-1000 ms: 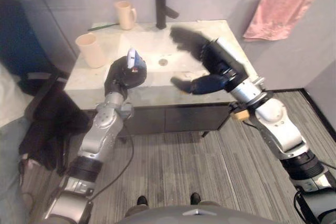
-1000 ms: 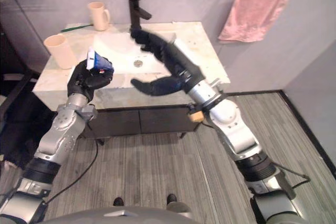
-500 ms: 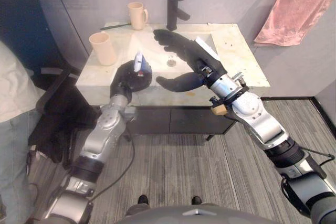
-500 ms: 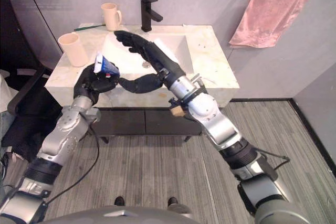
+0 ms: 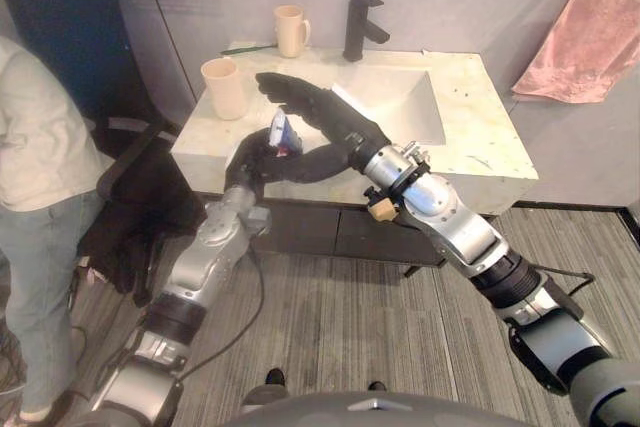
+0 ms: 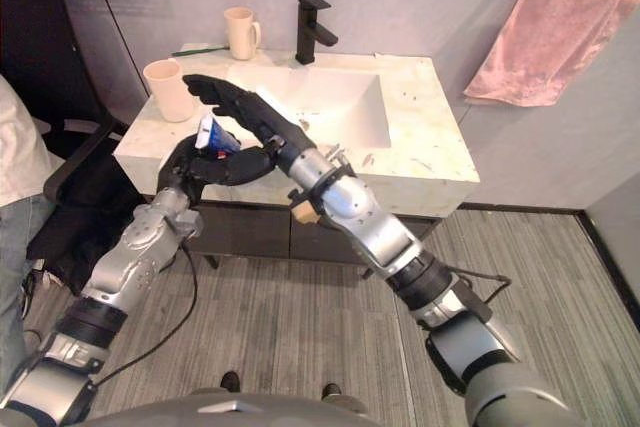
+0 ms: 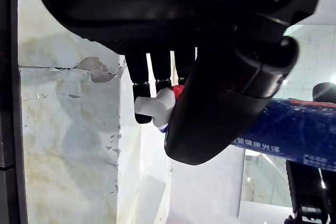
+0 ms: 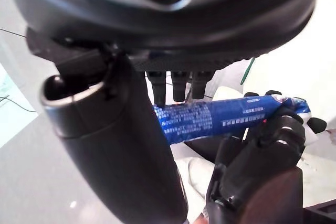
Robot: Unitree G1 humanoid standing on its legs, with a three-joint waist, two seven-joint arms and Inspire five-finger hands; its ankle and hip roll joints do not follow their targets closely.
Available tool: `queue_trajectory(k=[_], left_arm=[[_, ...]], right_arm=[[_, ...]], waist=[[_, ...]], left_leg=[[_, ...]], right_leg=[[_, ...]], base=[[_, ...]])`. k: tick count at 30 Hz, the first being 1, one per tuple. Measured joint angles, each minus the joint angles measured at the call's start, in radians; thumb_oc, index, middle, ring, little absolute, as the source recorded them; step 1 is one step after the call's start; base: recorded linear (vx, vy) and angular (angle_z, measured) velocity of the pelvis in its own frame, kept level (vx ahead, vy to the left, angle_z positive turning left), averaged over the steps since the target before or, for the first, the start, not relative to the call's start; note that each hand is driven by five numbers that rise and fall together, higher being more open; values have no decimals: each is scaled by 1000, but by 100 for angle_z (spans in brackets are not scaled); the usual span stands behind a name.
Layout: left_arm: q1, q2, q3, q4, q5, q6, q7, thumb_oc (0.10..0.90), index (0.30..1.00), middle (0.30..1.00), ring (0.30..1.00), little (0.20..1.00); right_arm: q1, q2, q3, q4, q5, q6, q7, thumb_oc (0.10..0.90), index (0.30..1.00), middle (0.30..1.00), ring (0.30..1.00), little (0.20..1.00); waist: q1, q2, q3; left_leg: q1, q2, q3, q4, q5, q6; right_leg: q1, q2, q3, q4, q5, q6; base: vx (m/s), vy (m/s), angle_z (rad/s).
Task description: Organize the bathroom.
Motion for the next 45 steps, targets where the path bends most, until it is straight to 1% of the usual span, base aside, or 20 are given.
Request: queue_trajectory(k=[2,4,5,6,8,9,12,14,18,23,27,28,29,31,32,34,37,40,45], left_arm=[[0,0,0,0,0,3,-6,400,300,300,300,300],[0,1,0,0,0,9,-12,400,300,300,300,300],[0,1,0,0,0,13,-15,400,300,300,300,300],[0,1,0,-1,0,18,-16,400,300,300,300,300],[0,1,0,-1,0,21,-17,400,300,300,300,300],[0,1,0,-1,0,21,-17,400,300,300,300,300],[0,0,-3,-1,0,25,-28,400,300,300,300,300],[0,0,-22,-4,0,32,-44,400,300,300,300,300],[0,-8,-38,-5,1,39,-49,400,300,300,300,300],[0,-22,-42,-7,2,40,-56,400,300,300,300,300],[0,-26,-43,-10,5,41,-55,400,300,300,300,300],[0,-26,-43,-10,5,41,-55,400,300,300,300,300],[0,-26,-43,-10,5,41,-55,400,300,300,300,300],[0,-26,-43,-10,5,41,-55,400,300,300,300,300],[0,-26,-41,-10,5,41,-48,400,300,300,300,300],[0,-25,-35,-10,5,41,-35,400,300,300,300,300],[0,-23,-5,-9,5,40,-16,400,300,300,300,300],[0,-22,27,-10,5,40,-9,400,300,300,300,300],[0,-22,37,-9,5,40,7,400,300,300,300,300]], right_arm=[[-9,3,1,4,0,2,-1,800,900,900,900,900],[-13,3,1,4,0,2,-1,709,764,764,764,764],[-13,3,1,5,0,2,-1,601,601,601,601,601],[-13,4,1,5,0,2,-1,577,566,566,566,566],[-13,5,1,14,1,2,-1,474,411,411,411,411],[-13,5,1,17,1,2,-1,400,300,300,300,300],[-13,4,-1,23,-10,2,-23,400,300,300,300,300],[-29,4,-11,51,-11,2,-44,400,300,300,300,300],[-37,-3,1,60,-8,2,-18,400,300,300,300,300],[-37,-4,0,60,-9,2,-19,400,300,300,300,300],[-37,-3,0,59,-8,2,-14,400,300,300,300,300],[-37,-3,0,59,-8,2,-14,416,324,324,324,324],[-37,-3,0,59,-8,2,-14,759,839,839,839,839],[-37,-4,0,59,-7,2,-12,759,839,839,839,839],[-37,-4,0,59,-7,3,-8,800,900,900,900,900],[-37,-4,0,59,-7,5,0,800,900,900,900,900],[-36,-6,0,59,-7,21,3,800,900,900,900,900],[-20,-14,-3,59,-8,21,-1,800,900,900,900,900],[-17,-21,-16,59,-8,21,-10,800,900,900,900,900]], waist=[[0,0,0],[1,0,0],[1,0,0],[1,0,0],[0,0,0],[0,1,0],[1,1,0],[3,1,-1],[-2,2,-1],[-2,2,-1],[7,2,-1],[10,2,-1],[13,2,-1],[19,2,-1],[22,2,-1],[23,2,-1],[22,2,-1],[21,2,-1],[17,2,-1]], left_leg=[[-4,-1,-5,0,2,0],[-6,-1,-9,0,2,0],[-7,-1,-11,0,3,0],[-7,-1,-12,0,3,1],[-8,-1,-13,0,4,1],[-8,-1,-13,0,4,1],[-8,-1,-13,0,4,1],[-8,-2,-14,0,4,2],[-8,-1,-14,0,5,2],[-8,-1,-14,0,5,2],[-9,-1,-17,0,5,2],[-9,-1,-18,0,5,2],[-9,-1,-18,0,5,2],[-10,-1,-20,0,5,2],[-11,-1,-24,0,5,2],[-12,-2,-28,0,5,2],[-12,-2,-28,0,5,2],[-12,-1,-28,0,5,2],[-12,-1,-27,0,5,2]], right_leg=[[-1,-1,-5,0,0,0],[-1,-1,-9,0,0,0],[0,-1,-11,0,0,0],[0,-1,-13,0,-1,-1],[0,-1,-14,0,-1,-1],[0,-1,-14,0,-1,-1],[0,-1,-14,0,-1,0],[1,-1,-15,0,-1,0],[0,-1,-15,0,-1,0],[1,-1,-15,0,-1,0],[2,-1,-17,0,-1,0],[2,0,-18,0,-1,-1],[2,0,-19,0,-2,0],[2,0,-21,0,-3,-1],[4,0,-26,0,-4,-1],[5,0,-29,0,-5,0],[5,0,-29,0,-7,0],[4,0,-29,0,-7,0],[4,0,-28,0,-7,0]], base=[[36,10,8],[32,9,6],[23,6,5],[22,8,4],[0,0,0],[0,0,0],[0,0,0],[0,0,0],[0,0,0],[0,0,0],[0,0,0],[0,0,0],[0,0,0],[4,-6,3],[6,-14,8],[4,-6,6],[0,0,0],[0,0,0],[0,0,0]])
